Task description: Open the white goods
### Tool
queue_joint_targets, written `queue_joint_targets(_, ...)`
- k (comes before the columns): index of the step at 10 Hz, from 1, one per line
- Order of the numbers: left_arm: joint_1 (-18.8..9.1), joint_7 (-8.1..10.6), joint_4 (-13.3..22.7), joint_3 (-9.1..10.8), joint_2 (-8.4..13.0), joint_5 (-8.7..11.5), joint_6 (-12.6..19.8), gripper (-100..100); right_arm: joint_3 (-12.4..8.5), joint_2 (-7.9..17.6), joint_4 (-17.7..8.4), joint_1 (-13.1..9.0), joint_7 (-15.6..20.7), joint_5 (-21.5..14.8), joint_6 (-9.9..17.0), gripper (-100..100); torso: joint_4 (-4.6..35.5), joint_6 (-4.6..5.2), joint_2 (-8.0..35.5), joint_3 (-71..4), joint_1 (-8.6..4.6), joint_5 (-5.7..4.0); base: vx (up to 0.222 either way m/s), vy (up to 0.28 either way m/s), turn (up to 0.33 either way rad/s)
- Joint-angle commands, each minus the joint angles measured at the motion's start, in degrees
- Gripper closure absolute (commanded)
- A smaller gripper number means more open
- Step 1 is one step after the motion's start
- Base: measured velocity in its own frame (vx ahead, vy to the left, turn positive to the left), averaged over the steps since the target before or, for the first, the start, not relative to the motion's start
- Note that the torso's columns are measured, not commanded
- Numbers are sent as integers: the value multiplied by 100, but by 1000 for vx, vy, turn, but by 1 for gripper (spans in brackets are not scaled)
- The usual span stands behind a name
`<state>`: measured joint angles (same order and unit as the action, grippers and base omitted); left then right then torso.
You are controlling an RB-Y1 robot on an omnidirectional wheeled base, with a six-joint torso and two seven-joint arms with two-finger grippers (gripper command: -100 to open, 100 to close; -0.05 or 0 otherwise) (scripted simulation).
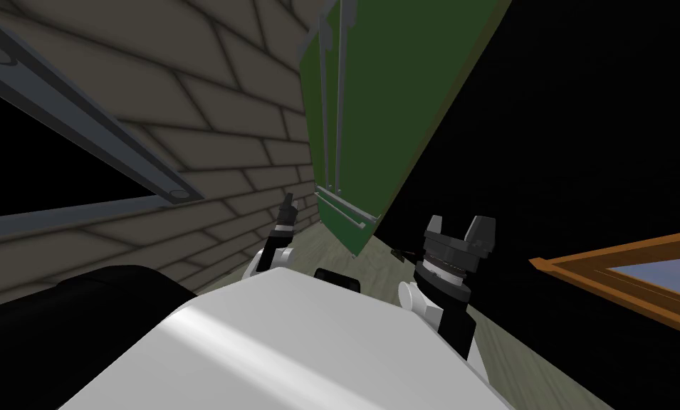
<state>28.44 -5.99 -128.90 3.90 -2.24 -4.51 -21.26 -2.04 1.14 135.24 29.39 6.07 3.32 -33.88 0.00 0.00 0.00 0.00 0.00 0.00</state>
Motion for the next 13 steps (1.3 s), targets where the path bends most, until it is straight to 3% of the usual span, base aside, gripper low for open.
queue_joint_targets(1, 0, 0, 0, 0, 0, 0, 0, 0, 0, 0, 0, 0, 0, 0, 0, 0, 235, 0, 232, -467, 0, 0, 0, 0, 0)
queue_joint_targets(9, 0, 0, -2, 0, 0, 0, -1, 0, 0, 0, 2, 0, 0, 0, -1, 0, 3537, 0, 3539, -7073, 0, 0, 0, 0, 0)
queue_joint_targets(10, -35, 10, 59, -5, 245, -6, 0, -100, 0, 0, 2, 0, 0, 0, -1, 0, 3960, 0, 3962, -7919, 0, 0, 3, -7, -20)
queue_joint_targets(13, -172, 51, 294, -23, 729, -30, 0, -100, 0, 0, -1, 0, 0, 0, 0, 0, 4222, 0, 4223, -8451, -4, -1, -7, -24, -40)
